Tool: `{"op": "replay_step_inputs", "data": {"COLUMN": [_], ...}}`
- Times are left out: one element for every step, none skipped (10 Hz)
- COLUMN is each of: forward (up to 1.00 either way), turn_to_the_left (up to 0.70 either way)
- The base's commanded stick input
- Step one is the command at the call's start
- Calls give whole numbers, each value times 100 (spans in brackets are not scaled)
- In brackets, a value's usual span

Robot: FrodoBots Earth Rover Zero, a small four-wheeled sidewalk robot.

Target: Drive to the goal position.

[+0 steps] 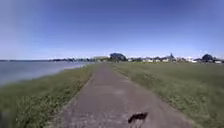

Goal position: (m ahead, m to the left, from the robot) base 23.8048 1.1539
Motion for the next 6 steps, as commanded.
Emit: {"op": "replay_step_inputs", "data": {"forward": [70, 70, 70, 70, 70, 70], "turn_to_the_left": [0, 0, 0, 0, 0, 0]}}
